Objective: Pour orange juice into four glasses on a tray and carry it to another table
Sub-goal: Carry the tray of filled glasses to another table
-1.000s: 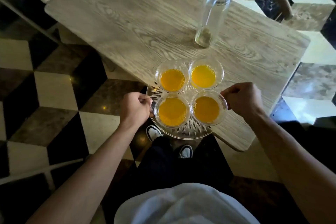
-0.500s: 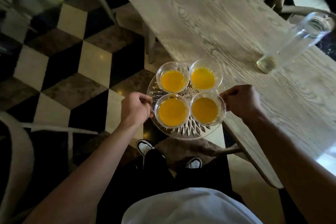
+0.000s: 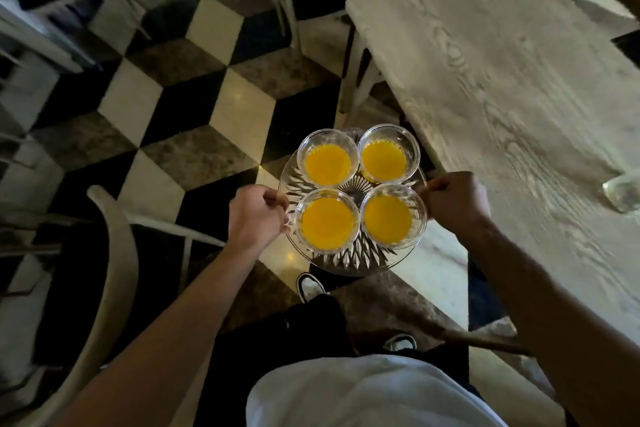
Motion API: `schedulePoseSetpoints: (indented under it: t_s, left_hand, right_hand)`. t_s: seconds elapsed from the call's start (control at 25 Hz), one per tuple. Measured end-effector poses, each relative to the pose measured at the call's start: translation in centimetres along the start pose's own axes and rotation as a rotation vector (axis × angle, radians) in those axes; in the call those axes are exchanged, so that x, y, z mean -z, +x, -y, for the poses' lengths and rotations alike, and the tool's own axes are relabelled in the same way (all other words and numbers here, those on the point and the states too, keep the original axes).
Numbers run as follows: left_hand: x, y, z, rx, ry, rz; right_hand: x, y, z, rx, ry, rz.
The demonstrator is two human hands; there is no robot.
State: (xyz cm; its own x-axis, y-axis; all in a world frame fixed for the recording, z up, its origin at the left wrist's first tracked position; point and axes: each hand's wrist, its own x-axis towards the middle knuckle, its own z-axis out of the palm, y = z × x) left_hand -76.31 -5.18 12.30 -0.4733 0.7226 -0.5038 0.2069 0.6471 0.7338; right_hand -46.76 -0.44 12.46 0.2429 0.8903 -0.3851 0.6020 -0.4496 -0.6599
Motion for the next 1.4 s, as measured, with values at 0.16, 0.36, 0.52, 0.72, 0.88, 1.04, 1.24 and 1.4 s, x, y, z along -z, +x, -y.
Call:
schedulePoseSetpoints:
  t_s: [0.16, 0.36, 0.52, 0.72, 0.88, 1.04, 1.24, 1.4]
  left_hand:
    - [3.6, 3.1, 0.5, -0.003, 0.032, -0.065]
    - [7.1, 5.9, 1.1, -0.036, 0.136, -0.108]
    - [9.5, 8.3, 1.2, -0.010, 0.145, -0.131]
    - [11.8, 11.8, 1.0, 0.063, 0.084, -0.138]
    - [13.1, 15.2, 0.2, 0.092, 0.032, -0.148]
    - [14.4, 18.9, -1.2, 0.072, -0.023, -0.169]
    - [15.4, 24.0, -4.8, 0.087, -0.027, -0.215]
    - [15.8, 27.9, -7.8, 0.113, -0.021, -0.247]
  right_hand:
    - [-3.8, 1.5, 3.9, 0.048, -0.025, 0.070]
    - [-7.5, 3.0, 8.1, 0.061, -0.026, 0.100]
    - [-10.2, 4.3, 11.3, 0.082, -0.021, 0.129]
    - [-13.0, 6.4, 14.8, 0.121, -0.022, 0.155]
    - [-15.0, 9.1, 17.8, 0.130, -0.037, 0.176]
    - [-16.6, 12.2, 21.2, 0.168, -0.051, 0.226]
    - [-18.2, 17.4, 26.4, 0.191, -0.065, 0.255]
    - [-19.3, 21.6, 30.5, 0.195, -0.075, 0.277]
